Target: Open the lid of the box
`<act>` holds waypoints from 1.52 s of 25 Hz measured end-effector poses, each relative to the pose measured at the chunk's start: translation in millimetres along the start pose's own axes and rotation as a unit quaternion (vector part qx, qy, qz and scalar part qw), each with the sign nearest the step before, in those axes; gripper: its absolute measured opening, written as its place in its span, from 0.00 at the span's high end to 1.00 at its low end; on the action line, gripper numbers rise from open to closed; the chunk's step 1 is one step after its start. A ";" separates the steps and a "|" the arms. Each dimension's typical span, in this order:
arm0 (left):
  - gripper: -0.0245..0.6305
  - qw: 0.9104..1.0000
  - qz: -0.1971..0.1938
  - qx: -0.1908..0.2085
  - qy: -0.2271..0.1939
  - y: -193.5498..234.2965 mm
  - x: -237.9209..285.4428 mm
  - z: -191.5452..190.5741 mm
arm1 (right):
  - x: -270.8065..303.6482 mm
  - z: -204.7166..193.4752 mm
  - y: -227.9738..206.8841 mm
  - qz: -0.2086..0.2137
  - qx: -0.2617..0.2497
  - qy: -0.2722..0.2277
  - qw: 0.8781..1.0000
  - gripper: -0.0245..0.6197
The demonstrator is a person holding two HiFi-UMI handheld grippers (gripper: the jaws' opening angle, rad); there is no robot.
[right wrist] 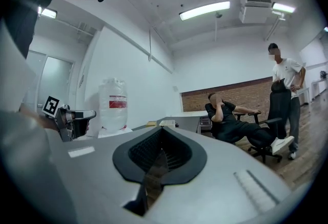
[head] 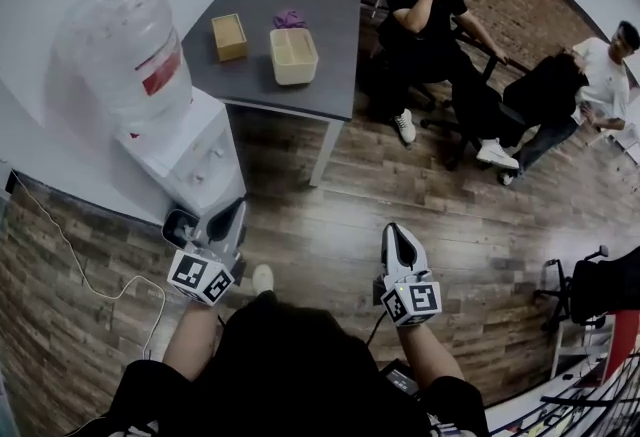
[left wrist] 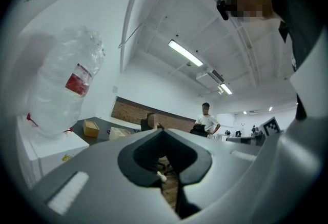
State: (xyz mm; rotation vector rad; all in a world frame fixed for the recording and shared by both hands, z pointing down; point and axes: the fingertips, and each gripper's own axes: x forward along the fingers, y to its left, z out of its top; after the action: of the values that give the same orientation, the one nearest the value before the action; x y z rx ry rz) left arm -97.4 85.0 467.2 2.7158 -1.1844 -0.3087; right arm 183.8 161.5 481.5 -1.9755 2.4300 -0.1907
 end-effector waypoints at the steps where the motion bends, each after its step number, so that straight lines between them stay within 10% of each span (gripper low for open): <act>1: 0.96 1.000 -0.003 0.003 -0.001 6.1 7.8 2.6 | 10.5 3.8 -1.4 -0.005 0.000 -0.002 1.000 0.96; 23: 0.96 0.999 -0.042 -0.022 0.023 106.6 89.2 -2.2 | 155.0 10.4 28.7 0.013 -0.014 0.034 0.999 0.96; 38: 0.96 1.000 0.010 0.009 0.017 157.8 181.7 5.9 | 284.2 23.1 -19.6 0.084 -0.006 0.021 0.996 0.96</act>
State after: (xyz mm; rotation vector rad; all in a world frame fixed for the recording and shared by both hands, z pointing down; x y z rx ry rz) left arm -89.2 -155.5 475.3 2.7109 -1.2094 -0.2503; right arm 145.9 -121.7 481.4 -1.7780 2.6120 -0.2189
